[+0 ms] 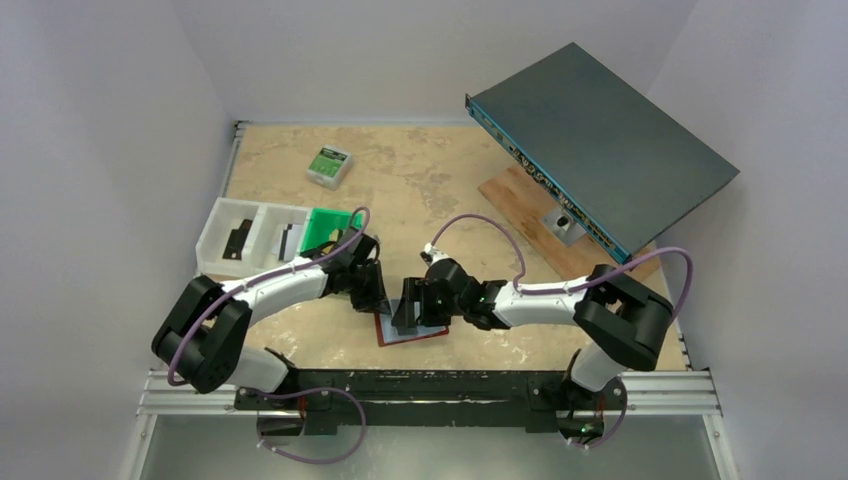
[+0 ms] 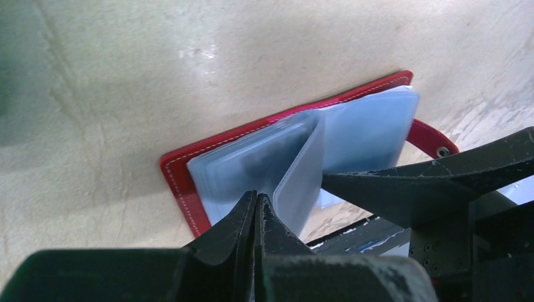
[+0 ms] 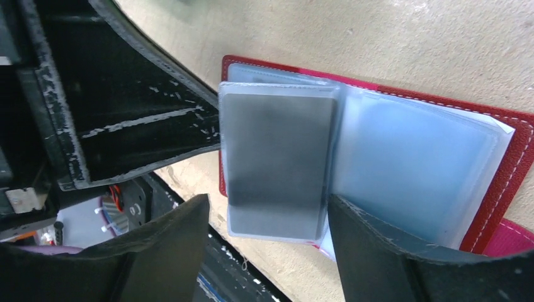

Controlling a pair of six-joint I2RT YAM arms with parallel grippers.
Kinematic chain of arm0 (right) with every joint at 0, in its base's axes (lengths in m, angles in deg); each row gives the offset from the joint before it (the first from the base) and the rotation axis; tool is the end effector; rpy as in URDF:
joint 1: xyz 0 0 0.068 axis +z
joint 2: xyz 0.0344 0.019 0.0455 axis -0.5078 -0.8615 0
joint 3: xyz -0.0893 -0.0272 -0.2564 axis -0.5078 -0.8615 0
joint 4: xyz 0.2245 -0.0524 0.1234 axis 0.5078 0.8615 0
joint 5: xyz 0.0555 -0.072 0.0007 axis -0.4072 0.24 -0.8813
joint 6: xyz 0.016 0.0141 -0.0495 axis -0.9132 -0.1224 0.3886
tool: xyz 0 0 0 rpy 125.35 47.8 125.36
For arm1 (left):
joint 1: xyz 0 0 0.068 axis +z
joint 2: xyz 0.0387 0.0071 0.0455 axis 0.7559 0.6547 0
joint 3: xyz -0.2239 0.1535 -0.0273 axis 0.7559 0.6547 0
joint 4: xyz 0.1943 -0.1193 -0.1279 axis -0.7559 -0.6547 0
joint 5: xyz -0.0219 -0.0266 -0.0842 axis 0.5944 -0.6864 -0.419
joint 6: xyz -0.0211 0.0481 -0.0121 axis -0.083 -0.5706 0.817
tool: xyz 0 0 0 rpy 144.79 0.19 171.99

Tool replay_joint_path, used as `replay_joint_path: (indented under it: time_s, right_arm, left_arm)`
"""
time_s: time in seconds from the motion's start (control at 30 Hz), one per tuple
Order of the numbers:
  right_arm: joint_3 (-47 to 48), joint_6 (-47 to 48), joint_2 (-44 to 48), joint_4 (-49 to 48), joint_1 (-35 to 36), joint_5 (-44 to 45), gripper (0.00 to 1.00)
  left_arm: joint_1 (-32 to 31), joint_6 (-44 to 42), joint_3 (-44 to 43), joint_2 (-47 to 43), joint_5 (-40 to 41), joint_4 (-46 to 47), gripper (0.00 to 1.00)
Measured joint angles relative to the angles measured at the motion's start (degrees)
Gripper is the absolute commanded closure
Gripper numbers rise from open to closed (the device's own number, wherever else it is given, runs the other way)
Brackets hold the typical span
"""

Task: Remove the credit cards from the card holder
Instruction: Remove the credit card from the card holder.

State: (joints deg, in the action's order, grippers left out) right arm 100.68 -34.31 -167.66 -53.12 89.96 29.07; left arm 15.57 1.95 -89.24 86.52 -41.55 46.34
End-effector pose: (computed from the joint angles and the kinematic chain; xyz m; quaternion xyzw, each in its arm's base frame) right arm 0.1533 0.2668 0.1499 -0.0647 0.9106 0.3635 0.1857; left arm 0.1985 -0.1431 0.1578 -0.1009 0.9636 -0.2376 0.0689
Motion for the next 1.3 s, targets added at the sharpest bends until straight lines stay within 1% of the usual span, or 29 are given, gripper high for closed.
replay_joint_path:
  time_s: [0.03, 0.13, 0.23, 0.33, 0.37, 0.47, 0.63, 0.73, 0.87, 1.0, 1.17, 1.3]
  right_arm:
    - [-0.15, -0.15, 0.33, -0.09, 0.02, -0.07, 0.23]
    - [-0.22, -0.22, 1.62, -0.07, 0.02, -0.11, 0.2]
    - [-0.2, -0.22, 3.72, 0.9, 0.02, 0.13, 0.2]
    - [-0.17, -0.15, 6.49, 3.02, 0.02, 1.29, 0.24]
    - [-0.07, -0.11, 7.34, 4.2, 0.02, 2.12, 0.26]
    - [0.26, -0.13, 9.7, 8.44, 0.02, 5.14, 0.38]
    - [0.26, -0.22, 12.39, 15.21, 0.0, 9.53, 0.44]
    - [0.26, -0.24, 13.57, 18.03, 0.02, 11.74, 0.5]
    - [0.26, -0.31, 13.94, 21.46, 0.02, 14.4, 0.67]
    - [0.7, -0.07, 13.84, 24.24, 0.02, 16.37, 0.81]
    - [5.73, 1.44, 9.81, 26.51, 0.02, 18.36, 0.9]
    - [8.09, 2.25, 6.27, 26.49, 0.02, 18.45, 0.93]
  left_arm:
    - [-0.28, 0.02, -0.09, 0.13, -0.22, 0.39, 1.0]
    - [-1.25, 0.02, -0.61, 0.13, -0.66, 0.94, 1.0]
    - [-2.4, 0.04, -1.53, 0.13, -0.81, 1.03, 1.0]
    - [-4.04, 0.07, -2.89, 0.17, -0.87, 0.96, 1.0]
    - [-4.63, 0.07, -3.54, 0.28, -0.85, 0.92, 1.0]
    - [-6.25, 0.17, -6.05, 1.79, -0.94, 1.03, 1.0]
    - [-8.44, 0.72, -10.1, 6.73, -1.29, 1.31, 1.0]
    - [-9.11, 1.33, -11.32, 8.68, -1.2, 1.2, 1.0]
    - [-9.25, 1.55, -11.34, 8.31, 0.28, -0.22, 0.96]
    - [-9.18, 1.6, -11.17, 7.08, 2.01, -1.79, 0.93]
    - [-8.26, 2.08, -8.17, 5.51, 1.86, -0.26, 0.92]
    - [-7.76, 2.75, -5.51, 5.42, 1.09, 1.18, 0.92]
